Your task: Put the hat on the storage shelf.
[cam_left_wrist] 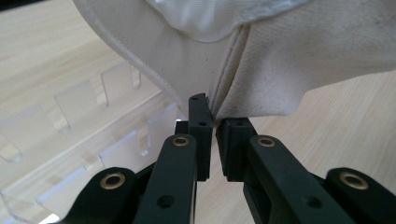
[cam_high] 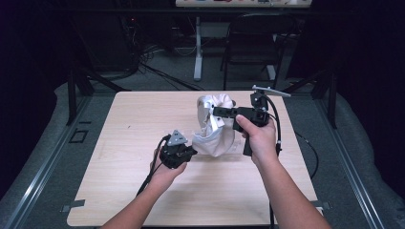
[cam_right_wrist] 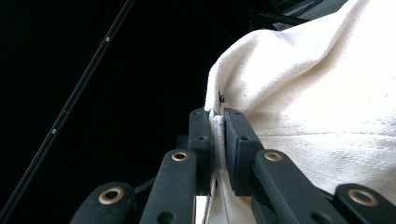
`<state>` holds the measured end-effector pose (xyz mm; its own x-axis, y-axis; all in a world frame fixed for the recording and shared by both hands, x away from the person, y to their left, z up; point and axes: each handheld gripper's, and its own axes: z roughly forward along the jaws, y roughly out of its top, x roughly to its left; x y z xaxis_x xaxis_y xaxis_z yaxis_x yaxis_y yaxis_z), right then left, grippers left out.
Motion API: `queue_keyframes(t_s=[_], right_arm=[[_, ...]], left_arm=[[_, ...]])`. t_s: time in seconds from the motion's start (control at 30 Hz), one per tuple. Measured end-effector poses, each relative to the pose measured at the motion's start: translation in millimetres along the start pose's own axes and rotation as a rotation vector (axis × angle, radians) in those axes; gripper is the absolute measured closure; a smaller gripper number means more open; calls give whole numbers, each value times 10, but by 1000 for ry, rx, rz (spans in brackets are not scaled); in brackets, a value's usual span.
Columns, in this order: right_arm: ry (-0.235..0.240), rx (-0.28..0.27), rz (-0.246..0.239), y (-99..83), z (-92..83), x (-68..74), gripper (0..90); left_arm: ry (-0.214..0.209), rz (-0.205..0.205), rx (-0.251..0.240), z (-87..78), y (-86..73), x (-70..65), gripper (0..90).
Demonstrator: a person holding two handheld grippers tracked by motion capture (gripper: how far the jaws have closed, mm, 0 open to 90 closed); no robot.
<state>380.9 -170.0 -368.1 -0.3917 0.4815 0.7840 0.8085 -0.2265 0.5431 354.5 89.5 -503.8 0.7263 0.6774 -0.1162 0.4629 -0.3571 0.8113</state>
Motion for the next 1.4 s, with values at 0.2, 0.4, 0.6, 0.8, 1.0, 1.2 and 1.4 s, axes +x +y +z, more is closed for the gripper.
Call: queue_keyframes(t_s=[0.2, 0.4, 0.6, 0.8, 1.0, 1.2, 1.4], right_arm=[[-21, 17, 9, -39, 69, -91, 822], [-31, 32, 4, -69, 119, -105, 822], [-82, 39, -35, -95, 156, -100, 822], [-102, 49, -32, -122, 200, -148, 822], [-100, 44, -29, -125, 196, -152, 822], [-99, 44, -31, -126, 197, -153, 822], [-106, 42, -33, -122, 180, -160, 822]], left_arm=[[10, -78, 14, 33, -70, 10, 855], [10, -96, 30, 56, -107, 23, 857], [16, -109, 54, 84, -142, 43, 859], [19, -119, 83, 130, -178, 48, 859], [33, -90, 80, 129, -181, 30, 854], [43, -90, 54, 117, -204, 10, 823], [32, -103, 38, 67, -225, 11, 754]])
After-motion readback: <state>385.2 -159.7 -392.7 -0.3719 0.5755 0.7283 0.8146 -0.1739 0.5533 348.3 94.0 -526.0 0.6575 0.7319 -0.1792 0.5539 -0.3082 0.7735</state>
